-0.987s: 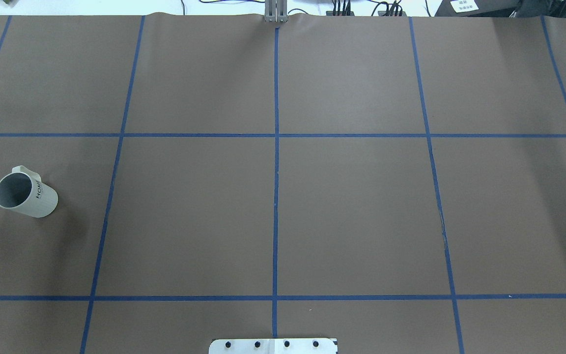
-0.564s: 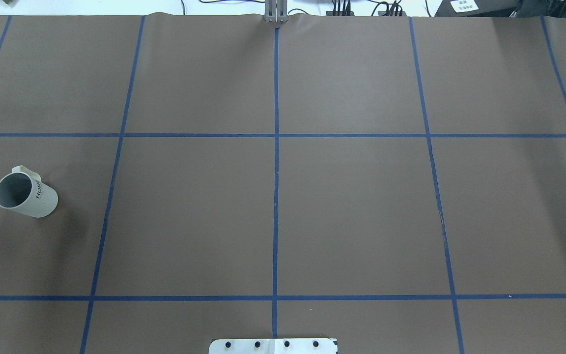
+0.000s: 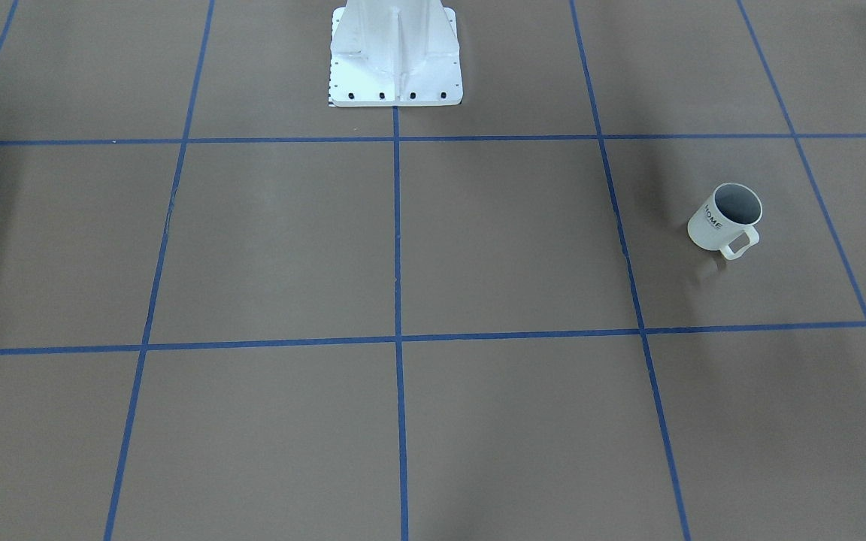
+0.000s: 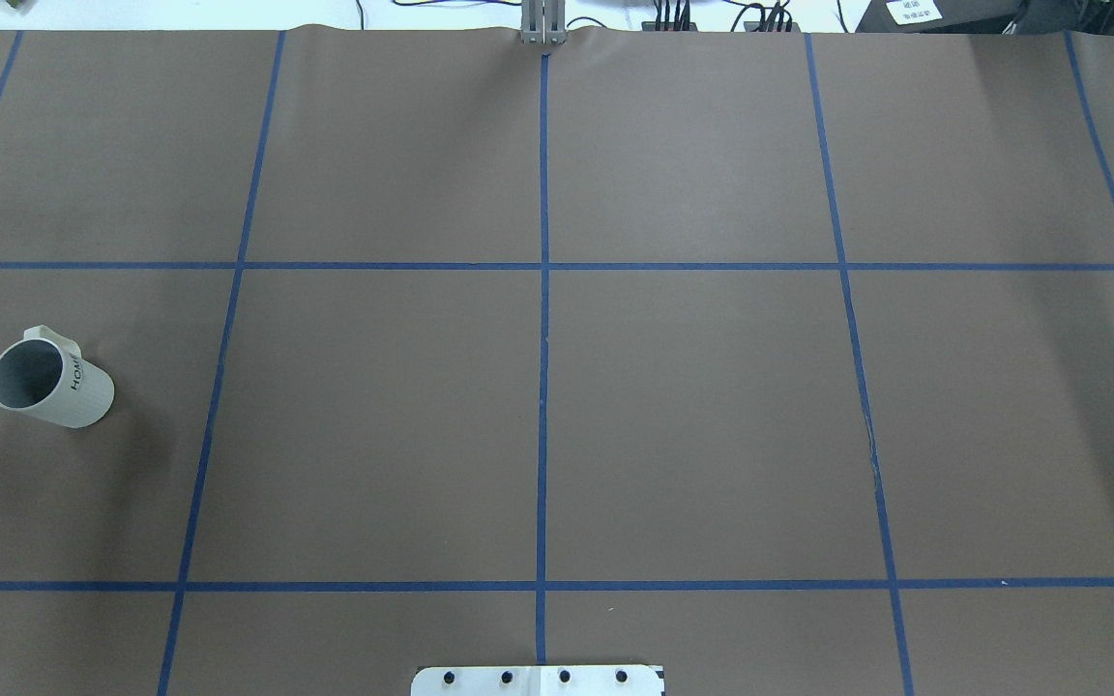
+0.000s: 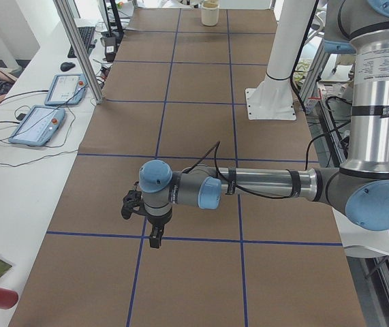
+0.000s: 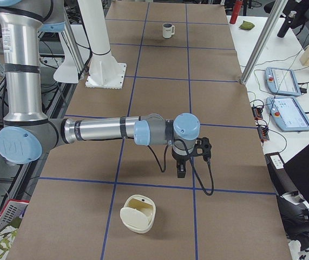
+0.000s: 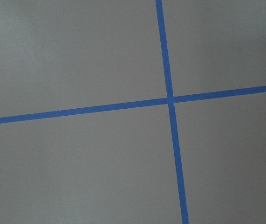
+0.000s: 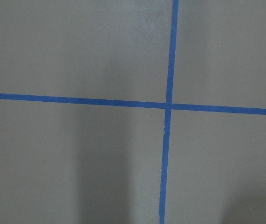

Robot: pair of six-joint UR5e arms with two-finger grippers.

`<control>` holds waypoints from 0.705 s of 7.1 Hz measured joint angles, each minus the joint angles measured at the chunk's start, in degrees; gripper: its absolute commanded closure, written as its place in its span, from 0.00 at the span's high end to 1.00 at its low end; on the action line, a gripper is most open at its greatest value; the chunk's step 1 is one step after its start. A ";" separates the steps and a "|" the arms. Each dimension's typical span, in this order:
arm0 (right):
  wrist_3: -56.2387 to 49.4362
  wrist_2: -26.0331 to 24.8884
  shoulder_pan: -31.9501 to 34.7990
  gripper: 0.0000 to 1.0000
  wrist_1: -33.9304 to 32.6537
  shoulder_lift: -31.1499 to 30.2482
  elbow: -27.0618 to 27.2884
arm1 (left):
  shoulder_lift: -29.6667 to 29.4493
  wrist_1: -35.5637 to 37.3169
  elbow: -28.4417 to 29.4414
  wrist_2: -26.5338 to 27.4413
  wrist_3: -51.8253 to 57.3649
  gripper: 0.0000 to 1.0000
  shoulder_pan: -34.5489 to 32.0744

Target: Left arm hands cup to right arm to dump lemon

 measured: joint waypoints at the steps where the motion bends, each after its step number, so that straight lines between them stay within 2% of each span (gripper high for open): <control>1: 1.51 -0.12 0.00 1.00 0.01 -0.17 0.04 | 0.05 0.05 0.20 0.12 -0.09 1.00 0.00; 5: 2.49 -0.42 0.19 1.00 0.02 -0.47 -0.25 | -0.37 -0.16 0.92 1.80 -7.06 1.00 0.00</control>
